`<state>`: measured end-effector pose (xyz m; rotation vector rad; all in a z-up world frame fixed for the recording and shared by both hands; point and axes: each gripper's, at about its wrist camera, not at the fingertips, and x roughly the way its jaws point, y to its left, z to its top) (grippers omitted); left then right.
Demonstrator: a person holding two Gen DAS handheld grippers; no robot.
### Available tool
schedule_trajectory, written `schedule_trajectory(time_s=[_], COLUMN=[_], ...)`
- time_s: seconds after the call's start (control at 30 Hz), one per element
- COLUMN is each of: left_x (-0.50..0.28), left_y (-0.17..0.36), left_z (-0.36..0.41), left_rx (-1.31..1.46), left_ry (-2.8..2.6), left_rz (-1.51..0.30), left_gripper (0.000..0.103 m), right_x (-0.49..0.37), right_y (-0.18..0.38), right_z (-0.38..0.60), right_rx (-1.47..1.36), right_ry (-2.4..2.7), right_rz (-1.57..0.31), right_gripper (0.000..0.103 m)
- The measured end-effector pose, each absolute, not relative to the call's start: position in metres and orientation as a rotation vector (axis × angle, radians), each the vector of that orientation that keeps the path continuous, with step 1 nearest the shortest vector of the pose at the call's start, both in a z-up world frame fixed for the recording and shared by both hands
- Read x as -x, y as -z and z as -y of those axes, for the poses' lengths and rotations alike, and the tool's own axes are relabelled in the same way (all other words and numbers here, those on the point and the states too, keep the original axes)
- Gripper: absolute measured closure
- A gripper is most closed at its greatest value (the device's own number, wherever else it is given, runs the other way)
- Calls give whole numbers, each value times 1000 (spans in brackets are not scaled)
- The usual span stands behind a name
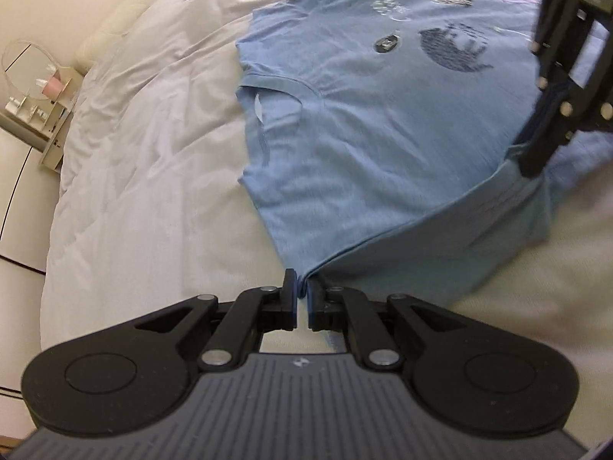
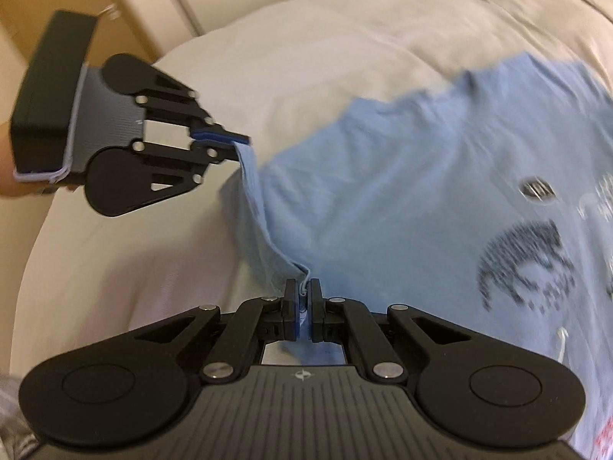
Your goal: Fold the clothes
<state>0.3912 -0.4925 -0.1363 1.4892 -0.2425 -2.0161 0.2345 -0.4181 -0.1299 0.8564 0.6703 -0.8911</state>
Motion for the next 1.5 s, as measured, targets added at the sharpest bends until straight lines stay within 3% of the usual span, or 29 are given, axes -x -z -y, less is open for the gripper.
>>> schedule_trajectory(time_s=[0.07,0.27,0.37,0.53,0.8,1.0,1.23,1.37,1.5], left_x=[-388,-402,-416,-413,-413,-427,-409,-380,-343], left_y=[140,134,125,130,172,137,87,69,56], left_z=[502,516,511,489,495,482,442,411,382], left_rx=[-1474,-1409,-1334,-1275,-1335,-1273,-1223,-1199,-1164], left_ry=[1976,1858,1813,1860,1747,1657,1620,1590,1538], left_rz=[194,35,-84,-195,-232,-258,-273,-317,-391], left_gripper=[78,77,77,77,77,77,76,71,65], right_x=[-222,-210,-206,-230,-251,-226,-179,-143,-100], right_y=[133,140,136,125,164,144,95,74,63], right_z=[420,423,421,403,401,387,371,368,378], right_rx=[-901,-931,-901,-724,-768,-825,-808,-802,-783], right_ry=[912,964,1002,871,754,766,829,868,859], right_rz=[-668,-687,-689,-689,-810,-812,-813,-812,-811], right_gripper=[100,82,79,80,82,81,72,64,63])
